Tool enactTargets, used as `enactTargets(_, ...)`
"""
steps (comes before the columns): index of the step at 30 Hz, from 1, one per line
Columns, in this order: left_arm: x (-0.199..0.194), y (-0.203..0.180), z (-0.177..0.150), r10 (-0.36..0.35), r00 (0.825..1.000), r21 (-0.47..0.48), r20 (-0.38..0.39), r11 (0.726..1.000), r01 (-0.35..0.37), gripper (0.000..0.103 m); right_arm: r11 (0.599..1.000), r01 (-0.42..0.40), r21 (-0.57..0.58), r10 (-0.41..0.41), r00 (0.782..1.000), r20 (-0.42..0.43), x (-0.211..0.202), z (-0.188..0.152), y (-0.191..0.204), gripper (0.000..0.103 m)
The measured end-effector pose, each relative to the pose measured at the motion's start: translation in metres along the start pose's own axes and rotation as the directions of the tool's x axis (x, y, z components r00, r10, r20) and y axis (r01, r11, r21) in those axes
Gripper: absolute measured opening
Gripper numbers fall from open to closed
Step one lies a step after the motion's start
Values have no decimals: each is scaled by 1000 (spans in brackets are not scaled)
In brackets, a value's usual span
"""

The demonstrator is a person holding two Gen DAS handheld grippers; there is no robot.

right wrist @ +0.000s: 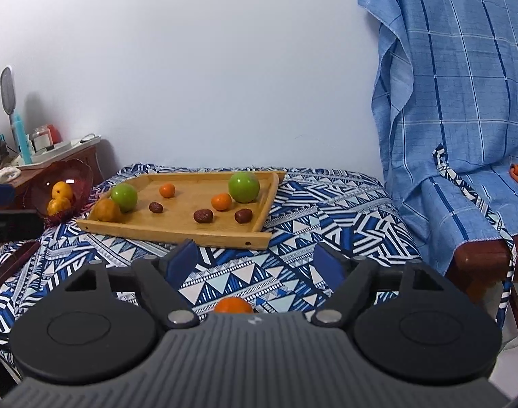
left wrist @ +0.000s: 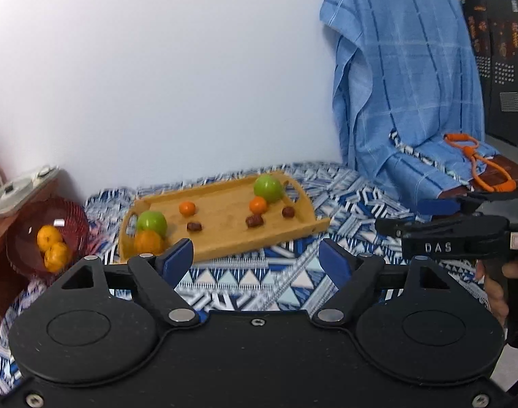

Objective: Organize fruits
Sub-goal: 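Withdraw both tools from the tray toward the remaining fruit on the tablecloth, then grasp a small orange with the right tool while the left tool grasps a red date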

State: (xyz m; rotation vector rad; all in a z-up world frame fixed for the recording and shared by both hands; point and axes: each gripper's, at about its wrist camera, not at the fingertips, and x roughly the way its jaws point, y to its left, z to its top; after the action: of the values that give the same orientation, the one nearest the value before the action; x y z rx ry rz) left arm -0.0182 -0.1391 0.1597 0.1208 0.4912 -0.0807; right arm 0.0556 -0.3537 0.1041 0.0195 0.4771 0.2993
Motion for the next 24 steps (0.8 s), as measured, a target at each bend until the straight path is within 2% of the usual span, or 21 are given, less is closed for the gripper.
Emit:
enactTargets(3,-3,0,-7,-1,999,-32,-37,1000,0,80,1000,-1,-5,1,1000,-22,5,-3,0,86)
enactTargets(7,-12,-2,-9,-14,999,-36,-30,999,12,80,1000,-2,-19,2,999,-34,9,-4,2,86)
enactTargets(14,-31,0,-2,-4,1000,-60,13,998,5,81,997,-74,-8,74,997,30,-11,5,-3,88)
enactTargets(17,-33,2,-2,-9,1000,-75,11,997,9,83,995,-86,-41,88,995,44,-22,10,-5,89)
enactTargets(20,-27,1,-8,-15,1000,-86,-19,996,14,83,995,-82,-58,86,994,73,-31,14,-10,94)
enactTargets(24,-9,-5,-24,-32,996,-99,-89,995,23,83,998,-67,-12,68,997,43,-27,13,-22,99)
